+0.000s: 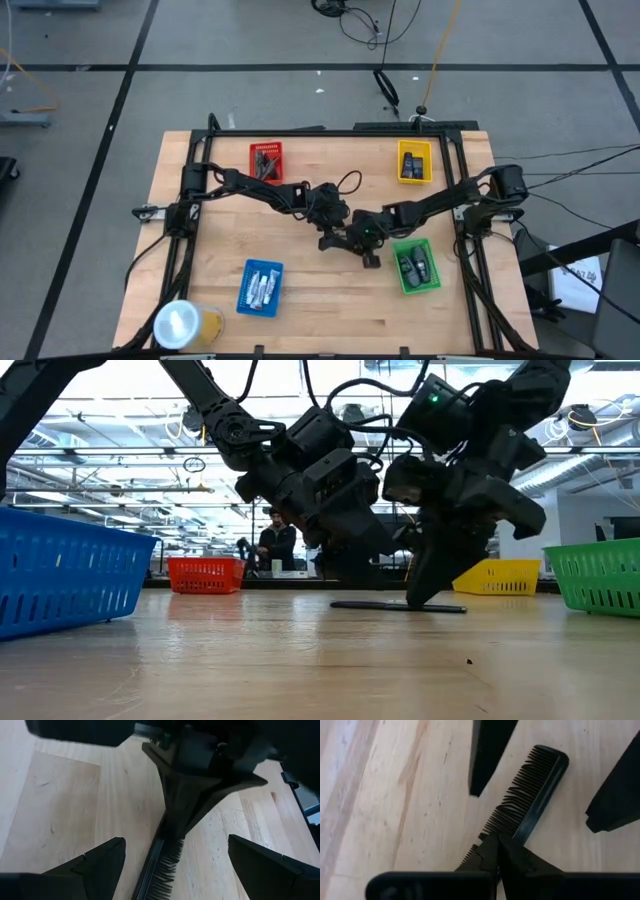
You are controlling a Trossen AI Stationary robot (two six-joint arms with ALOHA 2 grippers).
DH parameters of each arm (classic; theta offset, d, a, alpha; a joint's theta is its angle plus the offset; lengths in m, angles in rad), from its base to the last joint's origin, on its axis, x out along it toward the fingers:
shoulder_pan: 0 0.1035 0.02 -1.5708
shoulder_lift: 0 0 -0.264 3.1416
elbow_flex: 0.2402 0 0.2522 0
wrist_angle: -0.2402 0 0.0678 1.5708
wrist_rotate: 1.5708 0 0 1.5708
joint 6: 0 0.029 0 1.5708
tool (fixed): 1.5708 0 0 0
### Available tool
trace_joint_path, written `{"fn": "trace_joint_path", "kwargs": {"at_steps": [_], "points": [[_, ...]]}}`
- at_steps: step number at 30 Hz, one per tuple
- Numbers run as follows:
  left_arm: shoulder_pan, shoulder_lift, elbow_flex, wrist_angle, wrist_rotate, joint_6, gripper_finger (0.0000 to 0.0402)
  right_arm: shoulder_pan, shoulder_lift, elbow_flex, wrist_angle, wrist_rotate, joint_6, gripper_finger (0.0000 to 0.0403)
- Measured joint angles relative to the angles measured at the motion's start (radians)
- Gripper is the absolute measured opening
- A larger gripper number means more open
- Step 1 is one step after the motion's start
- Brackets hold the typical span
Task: Pick & Place Travel size toiletries
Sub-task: Put the black comb into orange basket
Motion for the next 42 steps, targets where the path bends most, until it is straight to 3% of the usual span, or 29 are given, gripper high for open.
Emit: {"fn": "trace_joint_path", "kwargs": {"at_steps": [5,9,14,19,26,32,38,42], "points": [[0.000,0.000,0.000,-0.006,0.000,0.000,0.0349,-0.009,-0.007,-0.002,0.057,0.003,-0.109,0.0004],[0.004,-0.001,0.000,-0.026,-0.002,0.005,0.0349,0.008,-0.057,-0.005,0.057,0.019,-0.114,0.0033],[0.017,-0.001,0.000,-0.029,-0.025,0.007,0.0349,0.041,-0.145,-0.005,0.086,0.111,-0.096,0.0120],[0.031,-0.001,0.000,-0.034,-0.026,0.008,0.0349,0.069,-0.152,-0.005,0.103,0.168,-0.010,0.0215],[0.024,-0.001,0.000,-0.034,-0.027,0.024,0.0349,0.083,-0.035,-0.004,0.099,0.167,0.152,0.0298],[-0.003,-0.001,0.000,-0.034,-0.016,0.035,0.0349,0.082,0.063,0.002,0.100,0.240,0.200,0.0310],[-0.034,0.040,-0.001,-0.020,0.162,0.016,0.0349,0.056,0.090,0.001,0.087,0.242,0.180,0.0289],[-0.043,0.069,0.001,0.000,0.134,0.002,0.0349,0.052,0.090,0.000,0.088,0.242,0.153,0.0282]]}}
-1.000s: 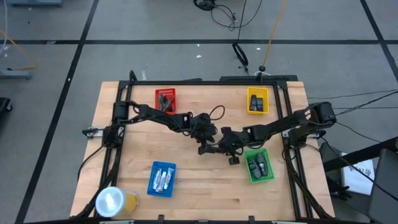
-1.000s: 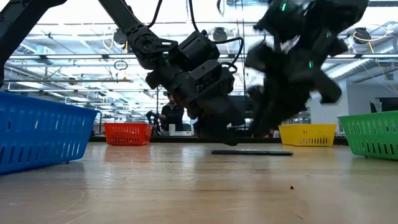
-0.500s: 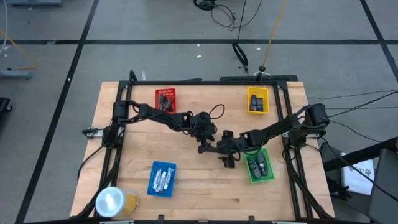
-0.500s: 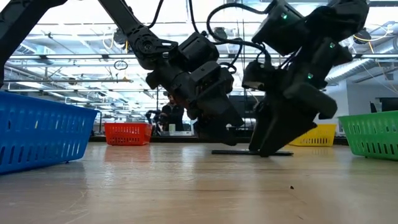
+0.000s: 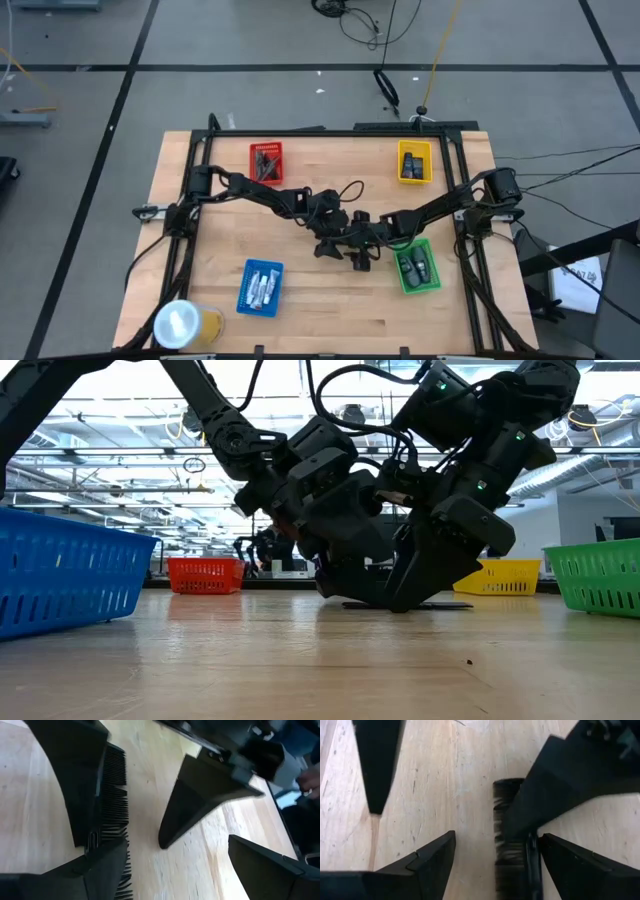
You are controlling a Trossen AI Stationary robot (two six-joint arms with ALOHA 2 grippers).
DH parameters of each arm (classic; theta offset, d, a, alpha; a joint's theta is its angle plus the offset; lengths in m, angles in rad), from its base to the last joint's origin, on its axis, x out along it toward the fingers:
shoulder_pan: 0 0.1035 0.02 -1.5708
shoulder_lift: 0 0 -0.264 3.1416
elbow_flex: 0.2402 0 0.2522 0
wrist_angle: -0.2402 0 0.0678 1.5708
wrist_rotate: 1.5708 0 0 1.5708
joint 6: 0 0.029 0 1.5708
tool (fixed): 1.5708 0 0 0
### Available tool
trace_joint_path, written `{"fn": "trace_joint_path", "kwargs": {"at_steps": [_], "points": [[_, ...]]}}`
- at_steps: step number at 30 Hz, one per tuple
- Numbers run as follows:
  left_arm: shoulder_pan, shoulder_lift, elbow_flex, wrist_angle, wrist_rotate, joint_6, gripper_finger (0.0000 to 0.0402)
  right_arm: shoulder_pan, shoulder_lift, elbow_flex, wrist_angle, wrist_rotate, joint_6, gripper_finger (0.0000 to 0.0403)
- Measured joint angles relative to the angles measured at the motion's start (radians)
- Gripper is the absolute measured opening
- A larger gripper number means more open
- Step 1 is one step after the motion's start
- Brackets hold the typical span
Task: Pick & Place Travel size toiletries
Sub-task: Put the black comb into orange basket
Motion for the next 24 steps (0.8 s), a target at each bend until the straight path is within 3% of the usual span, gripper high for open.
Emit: {"fn": "trace_joint_path", "kwargs": {"at_steps": [8,24], "points": [[0.039,-0.019,0.000,0.006,0.006,0.007,0.0349,0.001,0.002,-0.001,-0.016,-0.013,-0.014,0.0289],[0.043,-0.074,0.002,-0.192,-0.144,0.099,0.0349,-0.006,-0.018,-0.002,-0.038,-0.008,-0.038,0.0283]]}}
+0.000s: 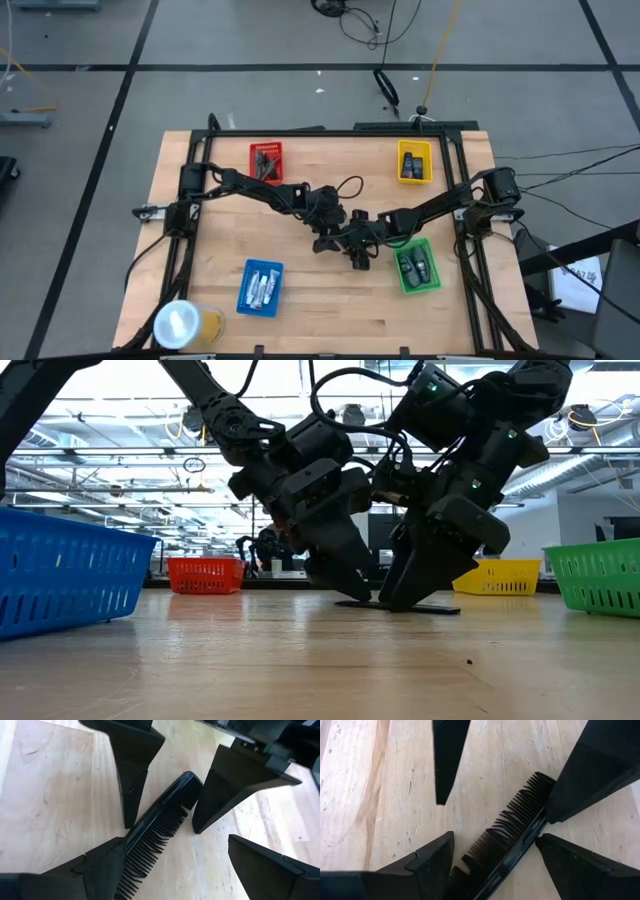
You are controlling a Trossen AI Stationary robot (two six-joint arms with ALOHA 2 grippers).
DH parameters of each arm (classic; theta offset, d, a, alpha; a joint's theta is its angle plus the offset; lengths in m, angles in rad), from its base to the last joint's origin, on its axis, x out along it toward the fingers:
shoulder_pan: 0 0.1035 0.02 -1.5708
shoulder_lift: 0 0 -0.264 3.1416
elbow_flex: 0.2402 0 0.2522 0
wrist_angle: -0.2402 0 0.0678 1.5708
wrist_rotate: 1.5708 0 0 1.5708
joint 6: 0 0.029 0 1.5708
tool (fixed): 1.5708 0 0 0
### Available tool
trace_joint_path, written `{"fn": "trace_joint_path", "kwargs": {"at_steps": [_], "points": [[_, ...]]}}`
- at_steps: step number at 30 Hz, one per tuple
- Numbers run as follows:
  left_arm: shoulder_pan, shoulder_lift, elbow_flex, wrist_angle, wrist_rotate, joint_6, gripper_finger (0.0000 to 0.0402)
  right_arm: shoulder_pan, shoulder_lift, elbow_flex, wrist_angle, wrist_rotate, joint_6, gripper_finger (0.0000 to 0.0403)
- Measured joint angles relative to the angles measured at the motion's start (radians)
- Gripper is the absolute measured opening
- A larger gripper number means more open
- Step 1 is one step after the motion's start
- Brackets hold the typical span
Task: Pick & Place Travel size toiletries
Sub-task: Put the black comb into orange basket
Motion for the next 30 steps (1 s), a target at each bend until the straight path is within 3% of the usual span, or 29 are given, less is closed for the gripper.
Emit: {"fn": "trace_joint_path", "kwargs": {"at_steps": [9,15,18,23,30], "points": [[-0.005,-0.001,0.001,-0.032,-0.005,0.003,0.0349,0.000,0.001,0.000,-0.084,-0.011,0.034,0.0281],[-0.003,-0.021,-0.004,-0.026,0.044,-0.013,0.0349,0.000,-0.001,0.000,-0.128,-0.011,0.056,0.0281],[-0.004,-0.058,-0.008,-0.048,0.012,0.006,0.0349,0.000,-0.001,0.000,-0.124,-0.014,0.069,0.0281],[0.012,-0.090,-0.005,-0.018,-0.133,0.066,0.0349,0.000,-0.001,-0.001,-0.120,-0.015,0.103,0.0281],[0.029,-0.063,-0.005,-0.020,-0.085,0.056,0.0349,0.002,-0.003,-0.002,0.015,-0.035,0.067,0.0281]]}}
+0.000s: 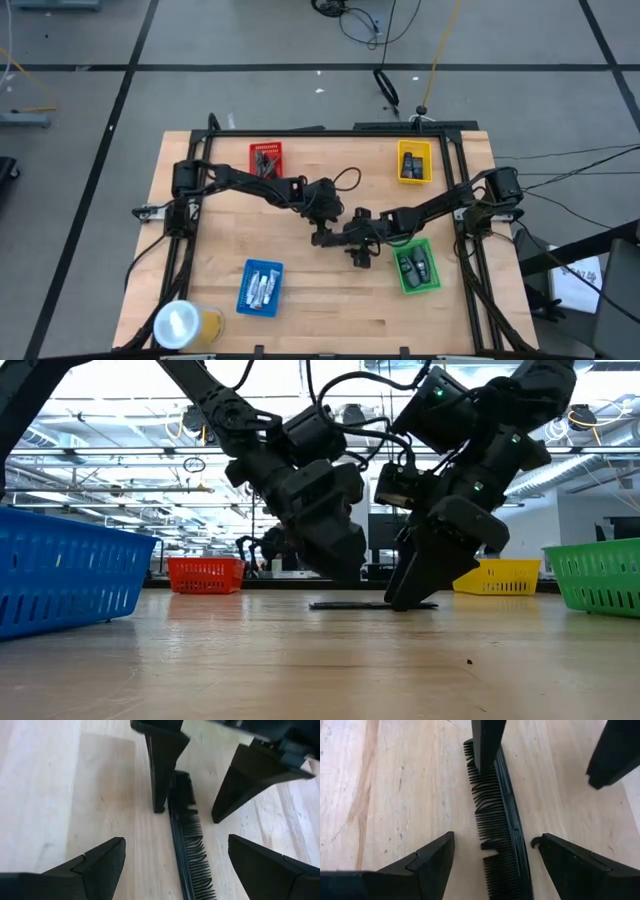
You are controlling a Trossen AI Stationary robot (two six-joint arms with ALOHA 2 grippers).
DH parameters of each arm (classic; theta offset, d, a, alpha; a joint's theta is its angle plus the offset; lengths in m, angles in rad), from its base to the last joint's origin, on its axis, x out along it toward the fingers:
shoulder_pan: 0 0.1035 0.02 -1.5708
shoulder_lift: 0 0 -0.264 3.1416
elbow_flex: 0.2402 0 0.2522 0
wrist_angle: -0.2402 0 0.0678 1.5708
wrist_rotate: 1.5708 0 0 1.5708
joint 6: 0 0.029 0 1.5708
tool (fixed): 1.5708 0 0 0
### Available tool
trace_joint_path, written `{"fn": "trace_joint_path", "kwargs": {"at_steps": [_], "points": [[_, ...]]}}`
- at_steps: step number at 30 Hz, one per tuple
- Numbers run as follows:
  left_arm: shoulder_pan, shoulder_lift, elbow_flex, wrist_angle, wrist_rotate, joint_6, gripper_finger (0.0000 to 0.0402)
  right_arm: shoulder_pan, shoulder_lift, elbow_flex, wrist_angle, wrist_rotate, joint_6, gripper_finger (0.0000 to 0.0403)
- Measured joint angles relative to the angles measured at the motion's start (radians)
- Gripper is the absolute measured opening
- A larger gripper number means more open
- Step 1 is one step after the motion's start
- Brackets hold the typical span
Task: Pick & Place Travel size toiletries
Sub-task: Put the black comb into orange basket
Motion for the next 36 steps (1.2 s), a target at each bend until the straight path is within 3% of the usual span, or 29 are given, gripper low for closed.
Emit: {"fn": "trace_joint_path", "kwargs": {"at_steps": [14,36], "points": [[-0.047,0.066,0.004,0.039,0.040,-0.043,0.0349,-0.028,0.024,0.000,0.181,-0.036,-0.061,0.0281],[-0.088,0.065,0.003,0.009,0.102,-0.154,0.0349,-0.032,0.064,0.001,0.149,-0.002,-0.052,0.0281]]}}
